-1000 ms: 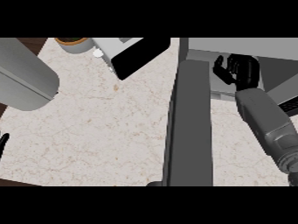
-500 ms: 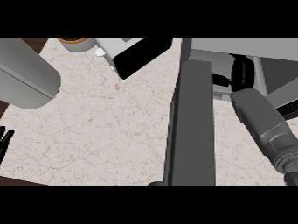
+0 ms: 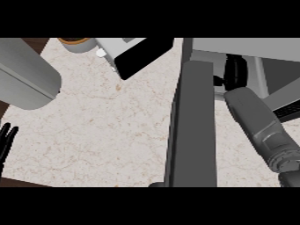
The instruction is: Pick up the milk, place it into the microwave and close the microwave
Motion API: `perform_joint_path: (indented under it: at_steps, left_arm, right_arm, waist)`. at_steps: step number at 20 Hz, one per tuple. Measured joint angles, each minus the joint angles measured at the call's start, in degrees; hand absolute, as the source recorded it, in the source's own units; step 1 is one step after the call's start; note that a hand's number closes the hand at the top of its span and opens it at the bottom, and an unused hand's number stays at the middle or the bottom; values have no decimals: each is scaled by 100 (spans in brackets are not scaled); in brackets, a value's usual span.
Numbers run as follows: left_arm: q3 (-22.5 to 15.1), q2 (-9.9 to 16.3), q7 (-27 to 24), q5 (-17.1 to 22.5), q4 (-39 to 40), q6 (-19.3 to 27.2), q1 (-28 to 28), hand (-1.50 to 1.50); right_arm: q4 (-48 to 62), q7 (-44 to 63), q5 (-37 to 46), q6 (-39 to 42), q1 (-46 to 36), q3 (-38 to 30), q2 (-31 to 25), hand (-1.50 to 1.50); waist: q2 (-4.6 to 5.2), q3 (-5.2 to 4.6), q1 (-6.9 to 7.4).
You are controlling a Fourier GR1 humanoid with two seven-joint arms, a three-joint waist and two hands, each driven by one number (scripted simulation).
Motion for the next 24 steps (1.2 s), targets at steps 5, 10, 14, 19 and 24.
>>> perform_joint_path:
  at_steps: [5, 10, 14, 19, 24]
  left_arm:
    - [3, 21, -54, 19, 40, -71, 12, -150]
    - [19, -6, -173, -31, 119, -58, -2, -150]
    - [-9, -59, -267, -119, 109, -45, 63, -150]
    - [-6, -124, -321, -149, 23, -16, 165, -150]
    - [20, -139, -300, -165, 8, 9, 229, -150]
  right_arm:
    - [18, 26, 33, 32, -6, 18, 45, -150]
    - [-5, -14, 35, 105, 42, 7, 113, -150]
    - [-85, -106, -43, 227, 99, -81, 124, -150]
    - [-160, -309, -114, 419, 270, -170, 125, -150]
    - [-269, -602, -257, 916, 457, -316, 89, -150]
  waist:
    - [-25, 0, -10]
    - [-52, -2, -76]
    - [-79, 0, -137]
    - [-123, -1, -228]
    - [-167, -4, -336]
